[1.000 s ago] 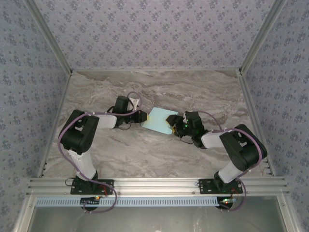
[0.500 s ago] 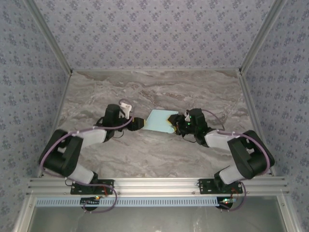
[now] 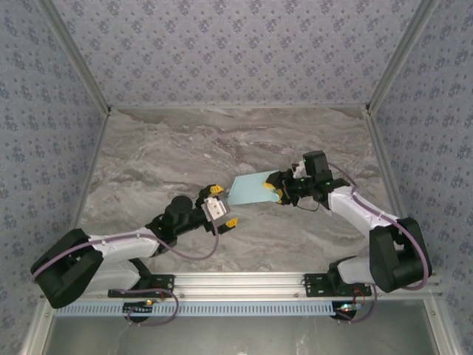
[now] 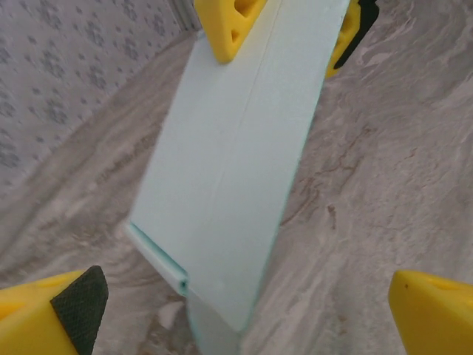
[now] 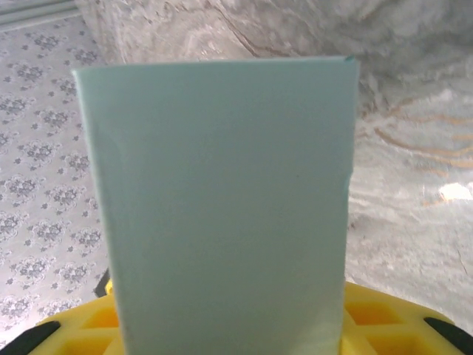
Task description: Fold the paper box
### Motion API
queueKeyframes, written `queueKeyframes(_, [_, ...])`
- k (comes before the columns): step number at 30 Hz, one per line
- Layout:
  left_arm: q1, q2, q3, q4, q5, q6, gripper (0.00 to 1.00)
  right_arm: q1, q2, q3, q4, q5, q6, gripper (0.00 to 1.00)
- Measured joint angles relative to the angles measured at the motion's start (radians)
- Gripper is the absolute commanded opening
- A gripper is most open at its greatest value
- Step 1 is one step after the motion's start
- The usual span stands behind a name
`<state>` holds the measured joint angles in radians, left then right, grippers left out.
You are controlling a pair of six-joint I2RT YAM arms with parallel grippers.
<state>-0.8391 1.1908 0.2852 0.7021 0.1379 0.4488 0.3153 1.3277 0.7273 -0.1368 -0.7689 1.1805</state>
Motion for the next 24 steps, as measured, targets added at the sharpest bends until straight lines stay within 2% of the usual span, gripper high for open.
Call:
queueKeyframes(4, [-0.031,0.023,0.000,0.003,-0.057,0.200,0.97,0.001,0.000,0.001,-0.053,-0.034,0.008,0.43])
queueKeyframes(8, [-0.033,0.067,0.006,-0.001,-0.054,0.324,0.89,0.001,-0.001,0.001,-0.071,-0.040,0.035,0.43])
queueKeyframes(13, [-0.033,0.115,0.032,0.009,-0.049,0.360,0.83,0.014,-0.016,-0.010,-0.025,-0.039,0.118,0.42])
queueKeyframes(20, [-0.034,0.210,0.055,0.095,-0.095,0.369,0.63,0.055,-0.026,-0.031,0.044,-0.014,0.223,0.41])
queueKeyframes(24, [-0.034,0.219,0.101,0.076,-0.126,0.364,0.59,0.065,-0.027,-0.032,0.073,-0.013,0.254,0.42])
